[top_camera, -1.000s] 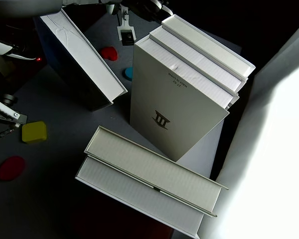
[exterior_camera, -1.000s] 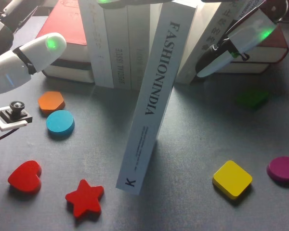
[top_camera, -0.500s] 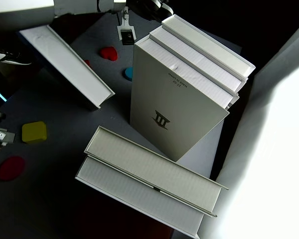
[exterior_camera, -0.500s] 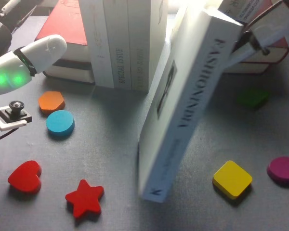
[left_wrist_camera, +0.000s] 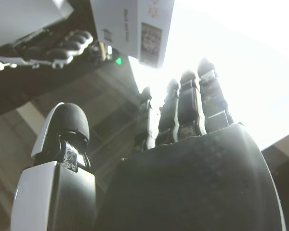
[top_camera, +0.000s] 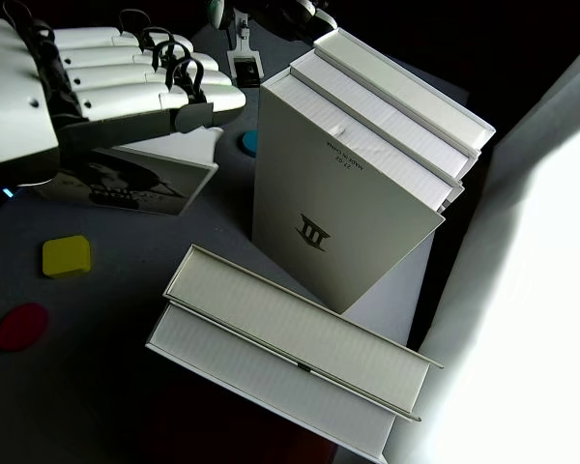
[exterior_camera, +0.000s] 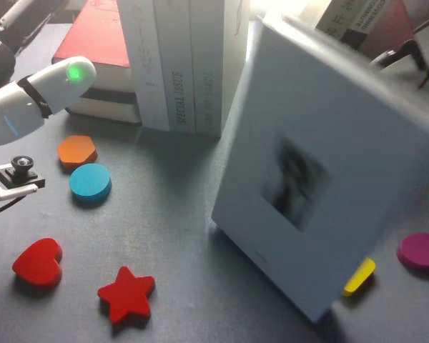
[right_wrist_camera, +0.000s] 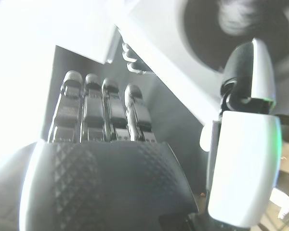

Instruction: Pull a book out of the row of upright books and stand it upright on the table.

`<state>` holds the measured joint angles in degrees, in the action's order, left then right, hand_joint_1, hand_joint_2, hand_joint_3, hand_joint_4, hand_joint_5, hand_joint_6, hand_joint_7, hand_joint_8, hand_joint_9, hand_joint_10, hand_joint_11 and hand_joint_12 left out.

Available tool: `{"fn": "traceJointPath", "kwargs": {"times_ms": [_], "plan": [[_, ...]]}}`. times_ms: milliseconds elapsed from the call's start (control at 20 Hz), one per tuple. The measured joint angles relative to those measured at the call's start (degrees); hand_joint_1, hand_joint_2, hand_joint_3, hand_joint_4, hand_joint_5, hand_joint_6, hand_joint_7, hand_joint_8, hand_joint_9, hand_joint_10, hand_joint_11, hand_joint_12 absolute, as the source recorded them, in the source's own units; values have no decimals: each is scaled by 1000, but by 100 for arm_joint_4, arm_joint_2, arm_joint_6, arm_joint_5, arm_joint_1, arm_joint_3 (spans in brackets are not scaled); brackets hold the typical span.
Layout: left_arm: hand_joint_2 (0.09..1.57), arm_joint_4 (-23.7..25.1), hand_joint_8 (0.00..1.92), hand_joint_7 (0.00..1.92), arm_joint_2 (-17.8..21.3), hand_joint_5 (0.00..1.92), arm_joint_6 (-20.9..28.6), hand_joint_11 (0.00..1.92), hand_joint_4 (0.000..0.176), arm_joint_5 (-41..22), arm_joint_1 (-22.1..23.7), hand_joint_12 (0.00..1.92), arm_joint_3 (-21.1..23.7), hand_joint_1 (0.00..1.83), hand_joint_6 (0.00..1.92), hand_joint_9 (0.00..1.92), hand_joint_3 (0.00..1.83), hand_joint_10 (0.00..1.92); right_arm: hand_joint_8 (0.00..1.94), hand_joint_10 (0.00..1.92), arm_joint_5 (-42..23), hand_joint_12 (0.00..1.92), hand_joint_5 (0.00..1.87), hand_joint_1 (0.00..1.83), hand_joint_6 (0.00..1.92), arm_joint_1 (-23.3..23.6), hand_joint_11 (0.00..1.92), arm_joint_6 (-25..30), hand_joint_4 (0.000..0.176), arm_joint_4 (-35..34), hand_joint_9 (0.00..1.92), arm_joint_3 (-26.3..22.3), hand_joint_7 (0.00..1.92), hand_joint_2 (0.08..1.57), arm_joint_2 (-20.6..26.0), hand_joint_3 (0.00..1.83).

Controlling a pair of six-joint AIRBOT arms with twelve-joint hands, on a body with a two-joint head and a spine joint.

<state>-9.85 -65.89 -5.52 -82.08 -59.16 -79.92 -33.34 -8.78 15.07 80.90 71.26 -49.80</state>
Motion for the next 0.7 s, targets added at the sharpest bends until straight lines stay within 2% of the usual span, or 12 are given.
{"fn": "traceJointPath", "kwargs": {"times_ms": [50, 100, 150, 200, 250, 300, 350, 450, 550, 600, 700], "plan": [[1318, -9, 0, 0, 0, 120, -2, 0, 106, -13, -2, 221, 0, 354, 1, 0, 0, 0, 0, 0, 39, 0, 0, 867, 0, 0, 0, -2, 76, -7, 0, -52, 0, 946, 98, 23], [1319, -17, 0, 0, 0, 121, 0, 0, 102, -15, -2, 223, 0, 351, 1, 0, 0, 0, 0, 0, 55, 0, 0, 855, 0, -11, 0, -35, 63, -42, 0, -111, 0, 947, 210, 23], [1326, -9, 0, 0, 0, 119, 0, 0, 100, -22, -11, 259, 0, 356, 0, 0, 0, 0, 0, 0, 87, 0, 0, 851, 0, -11, 0, -129, 77, -144, 0, -216, 0, 962, 345, 30], [1331, -13, 0, 0, 0, 109, -2, 0, 108, -37, -42, 266, 0, 341, 0, 0, 2, 0, 0, 0, 83, 0, 0, 851, 0, -11, 0, -273, 83, -332, 0, -304, 0, 959, 459, 29], [1326, -15, 0, 0, 0, 113, 0, 0, 113, -26, -42, 260, 2, 346, 2, 0, 0, 0, 0, 0, 98, 0, 0, 835, 0, -11, 0, -374, 77, -446, 0, -348, 0, 938, 520, 19], [1324, -20, 0, 0, 0, 114, 0, 0, 113, -9, -42, 258, 2, 346, 3, 0, 0, 0, 0, 0, 116, 0, 0, 800, 0, -15, 0, -542, 25, -601, 0, -389, 0, 967, 577, 31], [1327, -20, 0, 0, 0, 114, 0, 0, 107, -35, -42, 204, 0, 360, 1, 0, 0, 0, 0, 0, 144, 0, 0, 814, 0, -83, 0, -730, 0, -863, 0, -420, 0, 1030, 612, 59], [1322, -24, 0, 0, 7, 120, -2, 0, 109, -63, -42, 180, 2, 369, 2, 0, 0, 0, 0, 0, 164, 0, 0, 878, 0, -251, 0, -1340, 0, -1491, 0, -538, 0, 1137, 717, 55], [1318, -33, 0, 0, 11, 131, 0, 0, 97, -85, -55, 191, 7, 382, 5, 0, 0, 0, 0, 0, 155, 0, 0, 861, 0, -299, 0, -1757, 0, -1961, 0, -586, 0, 1204, 820, 62], [1322, -31, 0, 0, 11, 132, -2, 0, 92, -83, -57, 188, 7, 377, 4, 0, 0, 0, 0, 0, 138, 0, 0, 759, 0, -299, 0, -1864, 0, -2159, 0, -612, 0, 1197, 881, 53], [1321, -35, 0, 0, 11, 126, 0, 0, 100, -98, -66, 221, 7, 356, 1, 0, 0, 0, 0, 0, 50, 0, 0, 658, 0, -302, 0, -2031, 0, -2446, 0, -629, 0, 1089, 986, 0]]}}
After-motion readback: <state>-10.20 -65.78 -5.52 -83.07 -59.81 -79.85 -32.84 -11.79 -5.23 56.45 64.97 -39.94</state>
